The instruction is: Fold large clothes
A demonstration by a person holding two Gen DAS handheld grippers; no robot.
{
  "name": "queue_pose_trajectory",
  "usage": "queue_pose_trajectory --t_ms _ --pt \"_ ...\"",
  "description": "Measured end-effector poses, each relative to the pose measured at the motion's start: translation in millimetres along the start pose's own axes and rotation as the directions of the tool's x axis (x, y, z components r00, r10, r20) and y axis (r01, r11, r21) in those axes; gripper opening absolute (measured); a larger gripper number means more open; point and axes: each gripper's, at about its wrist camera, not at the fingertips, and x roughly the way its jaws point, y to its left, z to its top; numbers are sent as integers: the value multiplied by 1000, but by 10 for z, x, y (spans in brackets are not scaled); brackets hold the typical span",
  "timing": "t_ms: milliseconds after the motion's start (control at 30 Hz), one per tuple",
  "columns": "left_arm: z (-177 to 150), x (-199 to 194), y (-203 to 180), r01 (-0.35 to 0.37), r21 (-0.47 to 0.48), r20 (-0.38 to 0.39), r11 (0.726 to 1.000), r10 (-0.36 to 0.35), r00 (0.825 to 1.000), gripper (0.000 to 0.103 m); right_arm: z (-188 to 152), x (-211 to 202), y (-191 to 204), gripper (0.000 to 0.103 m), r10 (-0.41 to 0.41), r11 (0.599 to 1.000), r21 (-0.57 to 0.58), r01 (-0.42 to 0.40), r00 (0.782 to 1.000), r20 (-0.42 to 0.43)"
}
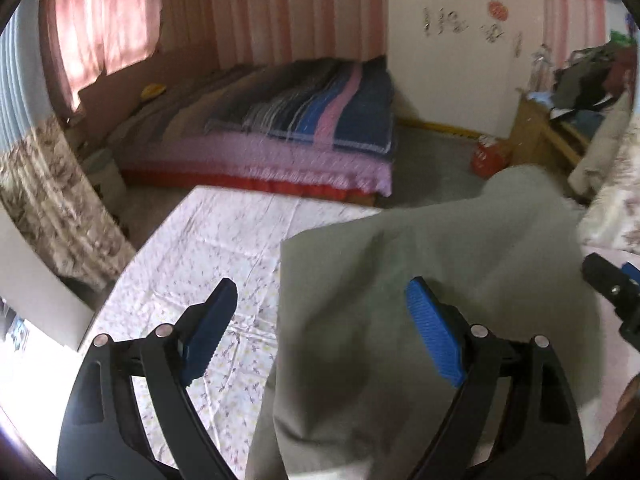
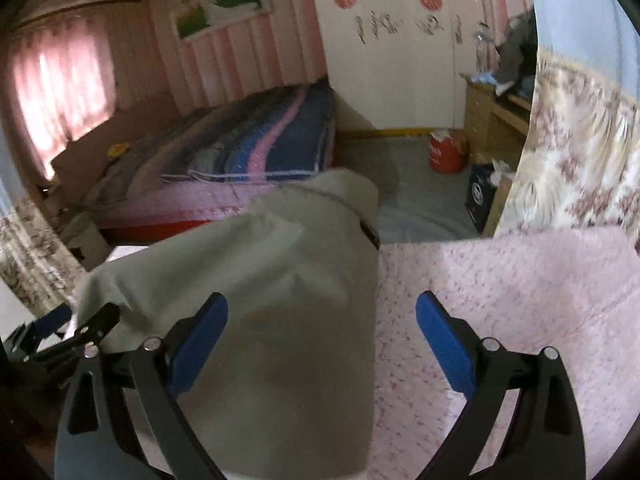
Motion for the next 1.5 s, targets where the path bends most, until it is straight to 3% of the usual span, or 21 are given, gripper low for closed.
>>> queue_pose_trajectory --t_ms 67,367,533,600,667,733,833,1000,1100,1233,1367,1500 --pt "-58 219 22 -19 9 -36 1000 19 999 92 -53 269 37 95 -24 1000 7 25 998 -56" --pt "-152 622 198 22 -20 -91 1000 -24 996 96 -209 677 209 100 -95 991 -100 85 990 -100" --pt "-237 792 333 59 -57 -115 997 -65 991 100 -212 810 87 100 -30 999 -47 23 987 -158" --pt "-252 850 376 86 -82 -132 993 -97 987 100 -216 828 80 100 -31 999 -48 24 986 -165" --pt "-257 848 356 73 -69 -129 995 -81 988 100 -223 821 112 100 -52 997 -68 42 986 -156" --pt "-261 776 327 65 -54 -99 996 -70 993 100 -228 758 140 100 -60 995 -82 50 989 -132" --pt "-284 604 411 113 -77 -57 991 -117 991 99 -213 563 171 100 -79 992 -107 69 993 -93" --pt "-455 4 573 137 -112 -38 984 -142 989 99 -257 -146 126 101 -41 985 -171 34 998 -37" --pt "-669 -396 601 182 -102 -15 978 -184 983 99 -459 -513 33 101 -5 985 -174 -1 1000 -31" --pt "-1021 -834 490 165 -58 42 985 -162 986 99 -803 -874 -50 101 51 990 -128 -54 998 -27" --pt "-1178 -997 369 159 -29 89 987 -156 984 99 -958 -1016 -17 101 75 994 -84 -75 997 3" --pt "-1276 -987 268 164 -20 79 986 -162 984 99 -1055 -1059 71 101 68 987 -144 -64 997 24"
